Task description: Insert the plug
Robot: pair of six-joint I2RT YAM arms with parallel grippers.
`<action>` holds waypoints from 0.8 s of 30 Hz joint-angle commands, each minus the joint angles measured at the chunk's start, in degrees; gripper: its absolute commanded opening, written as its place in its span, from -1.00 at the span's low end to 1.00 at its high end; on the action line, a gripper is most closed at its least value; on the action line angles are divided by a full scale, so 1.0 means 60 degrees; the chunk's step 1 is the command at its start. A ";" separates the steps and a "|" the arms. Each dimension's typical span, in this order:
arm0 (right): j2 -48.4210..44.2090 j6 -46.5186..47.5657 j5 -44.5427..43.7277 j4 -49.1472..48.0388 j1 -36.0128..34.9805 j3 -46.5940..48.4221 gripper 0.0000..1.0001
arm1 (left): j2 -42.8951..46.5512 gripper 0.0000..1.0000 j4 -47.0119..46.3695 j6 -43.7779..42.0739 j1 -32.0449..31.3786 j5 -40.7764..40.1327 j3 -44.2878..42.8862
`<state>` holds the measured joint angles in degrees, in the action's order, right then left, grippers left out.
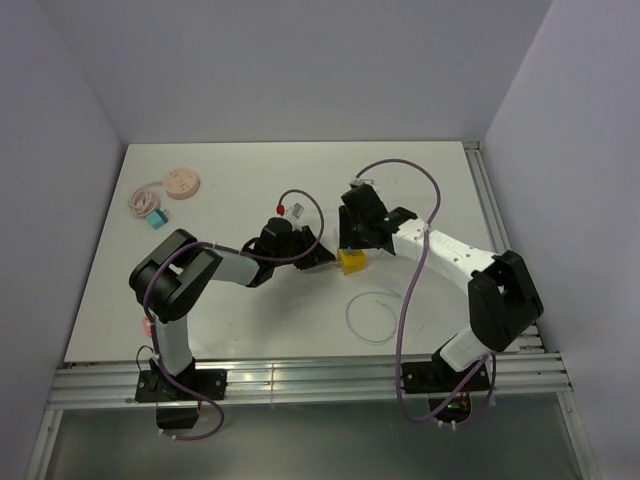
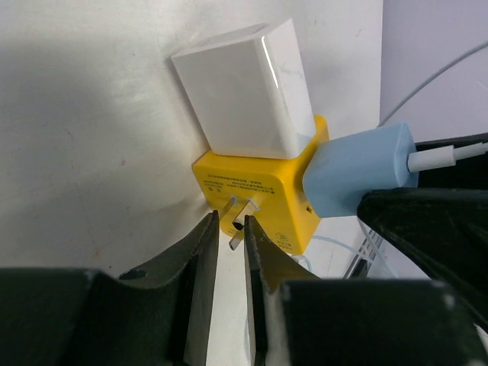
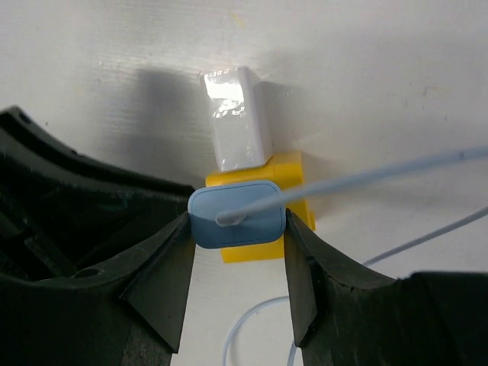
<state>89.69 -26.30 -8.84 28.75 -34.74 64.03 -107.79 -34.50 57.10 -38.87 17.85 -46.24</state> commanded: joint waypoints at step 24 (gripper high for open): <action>0.0679 -0.2089 -0.0284 -0.0895 -0.1401 -0.3567 -1.00 | -0.0331 -0.50 -0.0768 0.0253 -0.0010 0.0482 -0.0145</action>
<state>85.47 -34.13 -18.83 11.90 -40.95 50.11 -109.56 -37.91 58.35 -38.04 18.13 -46.52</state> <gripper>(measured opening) 0.535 0.247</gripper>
